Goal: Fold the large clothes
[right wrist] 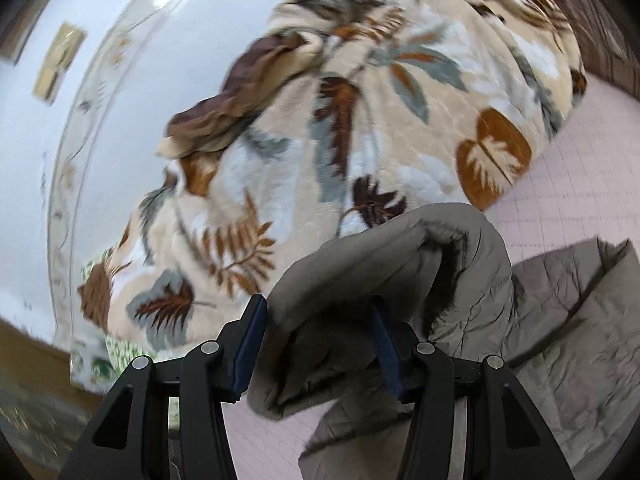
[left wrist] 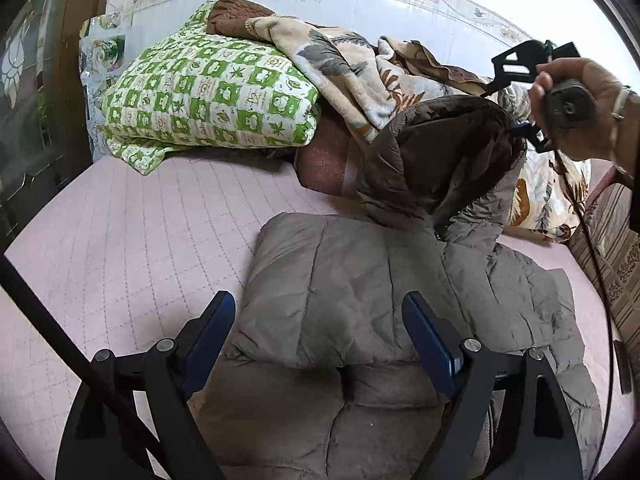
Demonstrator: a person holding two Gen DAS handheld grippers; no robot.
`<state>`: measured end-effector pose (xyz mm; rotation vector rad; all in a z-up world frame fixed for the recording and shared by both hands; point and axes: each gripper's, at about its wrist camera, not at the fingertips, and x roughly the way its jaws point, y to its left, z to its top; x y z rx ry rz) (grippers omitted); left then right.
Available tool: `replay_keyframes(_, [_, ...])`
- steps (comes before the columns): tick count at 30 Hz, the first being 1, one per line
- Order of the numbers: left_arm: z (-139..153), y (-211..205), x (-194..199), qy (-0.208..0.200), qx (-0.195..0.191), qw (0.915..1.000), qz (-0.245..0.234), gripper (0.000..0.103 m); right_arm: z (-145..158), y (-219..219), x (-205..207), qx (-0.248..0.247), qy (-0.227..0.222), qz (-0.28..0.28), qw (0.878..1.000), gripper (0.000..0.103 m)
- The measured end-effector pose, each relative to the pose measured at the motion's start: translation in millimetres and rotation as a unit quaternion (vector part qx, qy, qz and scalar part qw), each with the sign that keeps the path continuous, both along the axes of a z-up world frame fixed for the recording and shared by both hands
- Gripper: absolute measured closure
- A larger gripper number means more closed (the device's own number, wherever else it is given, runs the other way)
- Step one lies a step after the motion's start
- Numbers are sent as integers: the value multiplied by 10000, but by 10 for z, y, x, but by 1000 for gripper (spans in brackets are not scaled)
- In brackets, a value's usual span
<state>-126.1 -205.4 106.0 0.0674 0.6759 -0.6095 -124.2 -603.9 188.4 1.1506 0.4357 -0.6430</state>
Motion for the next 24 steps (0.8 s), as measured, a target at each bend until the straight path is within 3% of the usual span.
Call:
replay_keyframes(2, [9,-15,-22,-52,35,10000,-23,18,-58,-35,13,-3,-15,-4,10000,48])
replay_keyframes(3, [17,-18,-31,-81,39,10000,-35,18,-63,-27,13,-101,-35,33,9999,54])
replay_keyframes(4, [21,-18,-37,-98,41,9999,-40,18,-56,-13,13,-236,-9,84,9997,78])
replay_keyframes(5, [25,-16,-37,-109,37,9999,-31,18,-47,9,12,-342,29,146,9993,85])
replay_keyframes(8, [23,-2,-1,-53,11,10000,1,18,-10,115,-84,-651,-18,249,9976,93])
replay_keyframes(19, [82,114,25,-75,-111,9997,192,18,239,734,-805,-971,-516,595,9922,96])
replay_keyframes(24, [110,168,25,-100,-146,9995,246,18,161,1183,-1184,-1035,-513,797,9901,96])
